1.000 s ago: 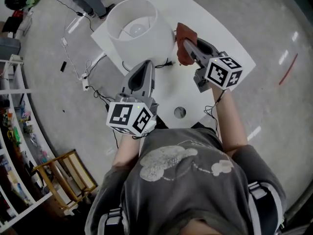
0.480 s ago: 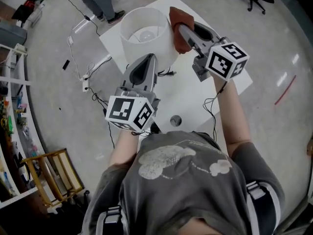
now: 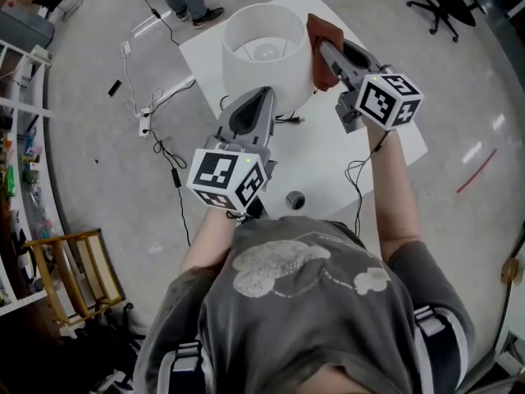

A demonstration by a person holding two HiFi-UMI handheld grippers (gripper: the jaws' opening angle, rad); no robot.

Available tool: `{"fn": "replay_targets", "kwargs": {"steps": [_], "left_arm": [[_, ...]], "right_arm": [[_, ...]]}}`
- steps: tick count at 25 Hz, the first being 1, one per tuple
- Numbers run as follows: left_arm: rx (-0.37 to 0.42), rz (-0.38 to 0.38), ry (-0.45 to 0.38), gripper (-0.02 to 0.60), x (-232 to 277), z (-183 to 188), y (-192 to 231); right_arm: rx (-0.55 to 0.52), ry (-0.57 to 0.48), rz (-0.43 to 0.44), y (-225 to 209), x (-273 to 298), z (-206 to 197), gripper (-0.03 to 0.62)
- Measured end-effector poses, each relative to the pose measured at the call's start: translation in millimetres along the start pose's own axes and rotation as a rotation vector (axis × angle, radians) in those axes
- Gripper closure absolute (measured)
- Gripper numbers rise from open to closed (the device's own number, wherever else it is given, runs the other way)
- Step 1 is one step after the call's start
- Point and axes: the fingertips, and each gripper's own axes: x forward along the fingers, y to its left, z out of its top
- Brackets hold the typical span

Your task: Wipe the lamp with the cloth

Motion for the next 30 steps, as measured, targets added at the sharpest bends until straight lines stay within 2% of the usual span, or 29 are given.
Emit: {"fn": "replay_targets", "kwargs": {"steps": [8, 17, 22, 30], "left_arm": [[-0.041, 0.021, 0.052, 0.574, 11, -33, 15], [-0.081, -0.010, 0.111, 0.574, -11, -61, 25], [-0.094, -0.037, 0.118, 0.574, -10, -62, 27], [-0.112, -0.117, 0.125, 0.574, -15, -60, 28]], "right_arm": [[0.093, 0.069, -0.065, -43, 2, -53, 0.508], [0.158, 0.125, -0.147, -39, -10, -107, 0.508], [0.163, 0.137, -0.192, -41, -17, -113, 0.508], [0.149, 0.086, -0.283, -28, -42, -104, 0.508]]}}
